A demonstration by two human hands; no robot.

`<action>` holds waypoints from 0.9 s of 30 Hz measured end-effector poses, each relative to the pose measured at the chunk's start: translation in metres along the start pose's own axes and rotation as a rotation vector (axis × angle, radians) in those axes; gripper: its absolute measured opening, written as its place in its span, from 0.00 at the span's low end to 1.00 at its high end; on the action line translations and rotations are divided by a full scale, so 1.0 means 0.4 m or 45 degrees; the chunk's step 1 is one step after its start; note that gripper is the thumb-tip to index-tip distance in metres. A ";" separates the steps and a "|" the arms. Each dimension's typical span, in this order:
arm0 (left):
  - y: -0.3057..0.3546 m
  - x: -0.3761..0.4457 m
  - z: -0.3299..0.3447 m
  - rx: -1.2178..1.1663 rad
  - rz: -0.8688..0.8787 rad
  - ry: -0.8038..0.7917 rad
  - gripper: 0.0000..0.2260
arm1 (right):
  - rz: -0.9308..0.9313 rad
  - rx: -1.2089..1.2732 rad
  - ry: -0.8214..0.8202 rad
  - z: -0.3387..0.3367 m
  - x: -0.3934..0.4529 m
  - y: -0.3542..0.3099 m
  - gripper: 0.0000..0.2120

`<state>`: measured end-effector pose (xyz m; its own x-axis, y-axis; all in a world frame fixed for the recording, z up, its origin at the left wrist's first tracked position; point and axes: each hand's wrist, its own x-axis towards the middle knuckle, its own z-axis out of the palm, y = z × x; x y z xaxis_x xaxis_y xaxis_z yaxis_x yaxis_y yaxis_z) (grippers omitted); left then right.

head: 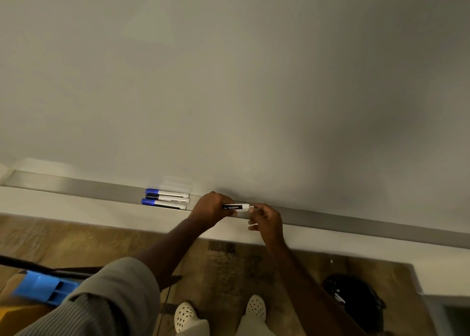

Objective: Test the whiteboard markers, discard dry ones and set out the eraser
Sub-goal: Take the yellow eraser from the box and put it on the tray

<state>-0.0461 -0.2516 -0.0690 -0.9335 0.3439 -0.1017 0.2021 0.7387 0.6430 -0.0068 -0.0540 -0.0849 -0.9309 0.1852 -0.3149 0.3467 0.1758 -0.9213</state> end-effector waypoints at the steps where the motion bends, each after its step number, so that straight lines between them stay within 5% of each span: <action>1: 0.003 0.005 0.003 0.003 0.004 -0.006 0.06 | 0.004 0.051 -0.002 -0.005 -0.001 0.002 0.08; 8: -0.018 -0.004 0.003 0.070 -0.017 0.106 0.07 | 0.059 0.068 0.153 -0.006 0.009 0.015 0.08; 15: -0.068 -0.005 -0.017 0.315 -0.007 0.108 0.11 | 0.087 -0.293 0.094 0.022 0.038 0.040 0.09; 21: -0.073 0.014 0.001 0.534 0.197 0.108 0.11 | -0.151 -0.701 0.161 0.036 0.041 0.041 0.08; 27: -0.092 0.013 0.053 0.644 0.392 0.139 0.09 | -0.694 -0.992 0.122 0.033 0.015 0.046 0.17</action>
<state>-0.0522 -0.2647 -0.1093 -0.8291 0.5444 0.1275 0.5592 0.8077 0.1868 -0.0075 -0.0625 -0.1067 -0.9856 -0.0400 0.1645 -0.1203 0.8494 -0.5139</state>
